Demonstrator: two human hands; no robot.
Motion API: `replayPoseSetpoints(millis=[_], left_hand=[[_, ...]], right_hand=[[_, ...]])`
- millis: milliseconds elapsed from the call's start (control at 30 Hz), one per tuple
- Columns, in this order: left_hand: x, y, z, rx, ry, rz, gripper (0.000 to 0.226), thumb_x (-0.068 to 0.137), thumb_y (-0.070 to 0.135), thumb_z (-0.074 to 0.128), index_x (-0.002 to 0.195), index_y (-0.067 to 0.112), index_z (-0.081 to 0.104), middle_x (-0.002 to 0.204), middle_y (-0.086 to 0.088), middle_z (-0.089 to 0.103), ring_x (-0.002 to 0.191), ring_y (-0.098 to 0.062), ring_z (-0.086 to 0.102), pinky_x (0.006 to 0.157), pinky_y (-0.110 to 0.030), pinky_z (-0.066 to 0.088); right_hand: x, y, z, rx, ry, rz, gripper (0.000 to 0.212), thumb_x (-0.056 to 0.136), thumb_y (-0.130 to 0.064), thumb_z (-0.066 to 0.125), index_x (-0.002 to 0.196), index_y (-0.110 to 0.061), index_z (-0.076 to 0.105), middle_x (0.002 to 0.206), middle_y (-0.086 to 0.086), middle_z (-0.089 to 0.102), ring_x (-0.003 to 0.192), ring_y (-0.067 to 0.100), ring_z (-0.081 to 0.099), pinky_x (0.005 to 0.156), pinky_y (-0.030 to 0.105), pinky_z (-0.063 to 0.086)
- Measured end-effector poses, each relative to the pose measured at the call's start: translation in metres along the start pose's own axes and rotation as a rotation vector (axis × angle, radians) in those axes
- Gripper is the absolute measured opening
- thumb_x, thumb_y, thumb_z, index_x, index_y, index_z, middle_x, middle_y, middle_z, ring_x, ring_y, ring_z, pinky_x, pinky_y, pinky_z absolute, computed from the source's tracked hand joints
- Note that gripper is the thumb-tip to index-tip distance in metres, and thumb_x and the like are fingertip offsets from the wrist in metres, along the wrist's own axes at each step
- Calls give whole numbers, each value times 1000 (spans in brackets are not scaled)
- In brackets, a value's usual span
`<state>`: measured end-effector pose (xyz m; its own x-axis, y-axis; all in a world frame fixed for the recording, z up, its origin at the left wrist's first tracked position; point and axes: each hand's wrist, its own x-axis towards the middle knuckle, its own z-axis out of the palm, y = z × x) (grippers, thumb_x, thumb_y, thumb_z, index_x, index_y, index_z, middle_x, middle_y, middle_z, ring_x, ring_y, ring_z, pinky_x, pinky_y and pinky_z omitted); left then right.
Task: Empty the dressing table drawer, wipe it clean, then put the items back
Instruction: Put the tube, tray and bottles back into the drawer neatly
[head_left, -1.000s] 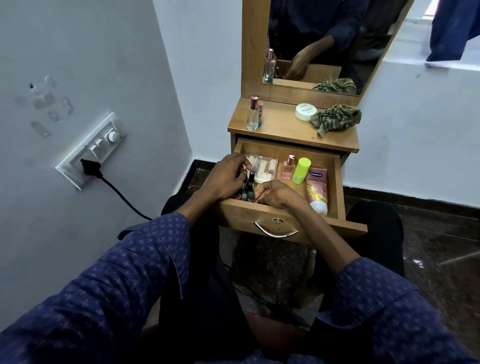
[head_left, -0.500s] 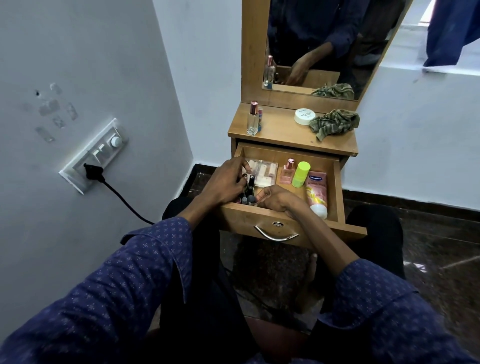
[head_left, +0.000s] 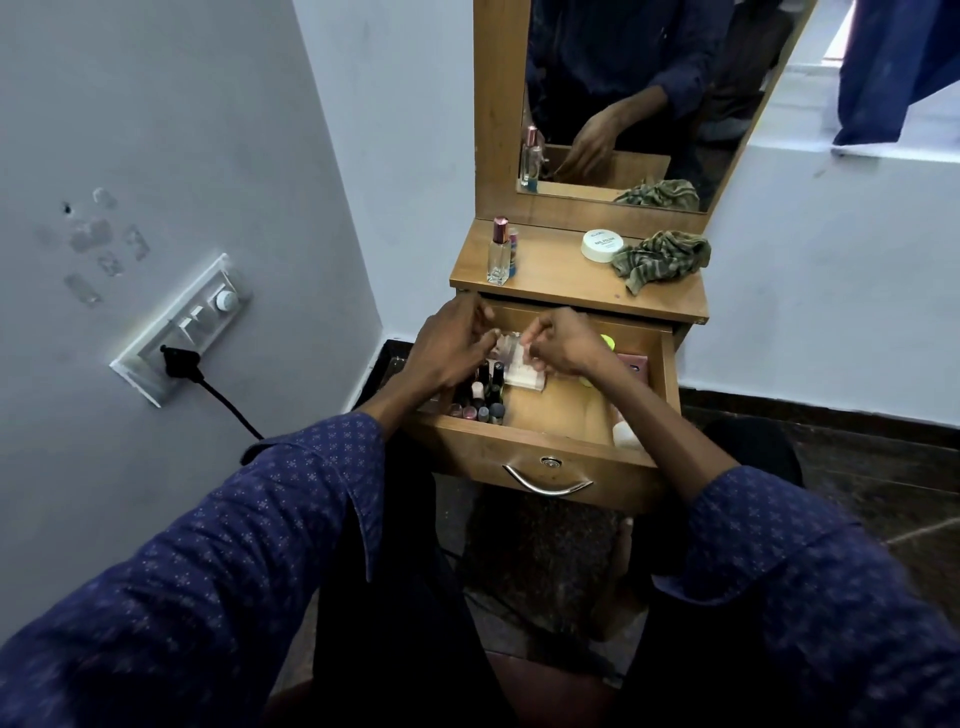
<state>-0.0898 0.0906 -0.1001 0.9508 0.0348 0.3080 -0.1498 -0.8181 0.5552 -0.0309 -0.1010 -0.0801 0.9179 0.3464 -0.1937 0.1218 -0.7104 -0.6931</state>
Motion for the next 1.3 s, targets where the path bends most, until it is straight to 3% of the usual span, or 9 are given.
replayPoseSetpoints(millis=[133,300,467,600,667,800,900,1133,1300], left_hand=[[28,5,-5,-6,123,-59,38,98,43,65,125,23,49,106,3,65,92,-18,63,75,-37,49],[57,12,-9,-25,177,-147,63,93,52,71,139,18,43,128,-5,59,97,-21,63,79,-38,50],[73,12,-4,-11,168,-160,63,90,57,72,134,18,47,125,-3,61,100,-22,64,80,-39,52],[80,9,0,41,168,-142,49,94,54,68,123,16,55,123,-4,60,100,-24,64,76,-37,47],[81,9,2,47,160,-138,42,97,50,66,120,15,58,121,-4,62,101,-26,63,75,-35,43],[80,9,3,24,164,-133,30,99,43,64,112,15,60,114,-3,64,99,-24,62,74,-33,39],[77,10,2,-1,174,-116,26,99,42,64,104,17,60,108,1,64,95,-22,62,73,-32,38],[55,18,0,-136,178,-62,27,97,49,66,100,23,63,96,11,66,81,-6,63,72,-33,54],[24,27,-1,-259,73,-25,20,93,33,74,103,17,66,88,5,69,79,-10,65,71,-31,55]], right_hand=[[20,-16,-26,-68,167,-167,20,88,-7,71,84,-26,69,79,-3,75,75,14,73,77,43,63],[46,-32,-43,-110,302,-295,23,85,-9,70,103,-24,66,83,-6,72,76,13,68,75,39,58],[67,-41,-47,-201,335,-386,49,89,-5,69,130,-27,55,112,-2,68,110,21,60,86,37,49],[73,-46,-45,-246,322,-435,58,91,-3,67,140,-31,53,128,0,68,120,23,57,93,40,52],[76,-45,-42,-236,326,-459,53,90,-2,68,135,-29,58,125,0,70,114,24,62,92,43,55],[74,-43,-39,-153,364,-470,37,90,-4,72,116,-28,63,107,-3,70,84,21,69,74,48,61],[67,-40,-40,-135,398,-488,28,88,-5,75,106,-24,63,99,-5,69,79,17,69,72,48,60],[29,-29,-34,-76,501,-472,20,89,-21,73,107,-24,64,95,-12,72,70,3,62,72,32,55],[-7,-13,-23,-85,535,-402,20,91,-27,74,107,-28,63,94,-12,73,60,-4,57,60,26,45]])
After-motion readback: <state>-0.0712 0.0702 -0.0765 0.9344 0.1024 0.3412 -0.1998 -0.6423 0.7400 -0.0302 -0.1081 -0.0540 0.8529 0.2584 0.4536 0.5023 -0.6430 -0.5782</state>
